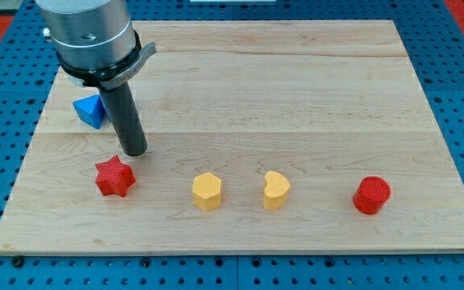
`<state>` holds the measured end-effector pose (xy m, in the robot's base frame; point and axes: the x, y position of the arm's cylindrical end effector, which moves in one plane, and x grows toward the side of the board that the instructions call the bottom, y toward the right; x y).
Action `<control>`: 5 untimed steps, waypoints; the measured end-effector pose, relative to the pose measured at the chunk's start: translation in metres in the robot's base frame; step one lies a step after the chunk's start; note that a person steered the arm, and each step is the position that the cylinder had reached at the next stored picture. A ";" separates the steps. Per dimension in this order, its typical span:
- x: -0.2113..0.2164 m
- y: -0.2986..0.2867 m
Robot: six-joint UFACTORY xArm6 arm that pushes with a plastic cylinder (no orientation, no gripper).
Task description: Place the red star horizontally to the hexagon
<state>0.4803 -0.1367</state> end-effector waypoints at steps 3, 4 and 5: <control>0.006 -0.012; 0.000 -0.038; 0.021 -0.043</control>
